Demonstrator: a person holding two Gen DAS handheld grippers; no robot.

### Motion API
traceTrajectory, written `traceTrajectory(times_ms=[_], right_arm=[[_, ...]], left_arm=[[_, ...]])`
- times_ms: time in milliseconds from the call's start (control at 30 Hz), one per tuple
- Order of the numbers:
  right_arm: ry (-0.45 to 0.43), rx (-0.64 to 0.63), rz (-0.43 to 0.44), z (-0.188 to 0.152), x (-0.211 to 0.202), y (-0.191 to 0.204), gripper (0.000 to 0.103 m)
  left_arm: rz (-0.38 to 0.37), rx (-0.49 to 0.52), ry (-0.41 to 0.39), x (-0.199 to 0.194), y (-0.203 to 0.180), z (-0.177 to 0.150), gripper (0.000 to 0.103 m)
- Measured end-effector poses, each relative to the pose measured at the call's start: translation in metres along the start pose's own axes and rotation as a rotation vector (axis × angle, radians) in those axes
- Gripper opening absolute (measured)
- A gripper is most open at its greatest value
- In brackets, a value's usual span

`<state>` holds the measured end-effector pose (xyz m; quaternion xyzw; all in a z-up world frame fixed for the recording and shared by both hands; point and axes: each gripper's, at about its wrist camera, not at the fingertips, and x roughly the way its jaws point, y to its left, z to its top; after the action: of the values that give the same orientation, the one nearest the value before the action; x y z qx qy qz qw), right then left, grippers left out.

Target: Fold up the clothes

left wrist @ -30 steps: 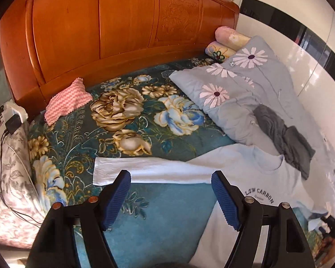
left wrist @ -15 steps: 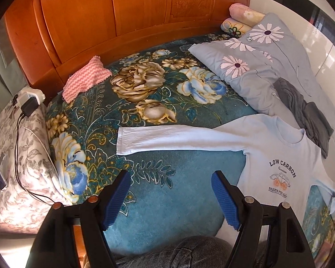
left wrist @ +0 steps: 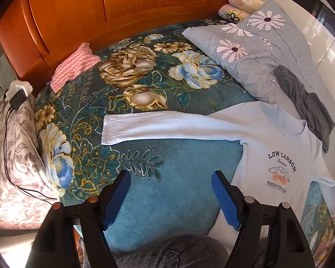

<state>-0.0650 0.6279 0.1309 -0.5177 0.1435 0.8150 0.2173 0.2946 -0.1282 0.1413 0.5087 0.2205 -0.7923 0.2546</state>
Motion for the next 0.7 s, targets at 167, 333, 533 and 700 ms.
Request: traceTrajectory(times_ms=[167,333,533,700], right_arm=[[-0.003,0.068,0.026,-0.005,0.002,-0.024,0.037],[0.018,0.198,0.010,-0.031,0.021,-0.056,0.037],[-0.016,0.276,0.114,-0.058,0.021,-0.067,0.037],[-0.022,-0.001,0.179,-0.074,0.019,-0.023,0.038]], left_arm=[[-0.161,-0.059,0.033,0.024,-0.031,0.010,0.078],[-0.289,-0.066,0.173,0.078,-0.085,0.012,0.078],[-0.309,0.021,0.175,0.110,-0.141,0.001,0.078],[-0.315,0.133,0.091,0.125,-0.182,0.000,0.078]])
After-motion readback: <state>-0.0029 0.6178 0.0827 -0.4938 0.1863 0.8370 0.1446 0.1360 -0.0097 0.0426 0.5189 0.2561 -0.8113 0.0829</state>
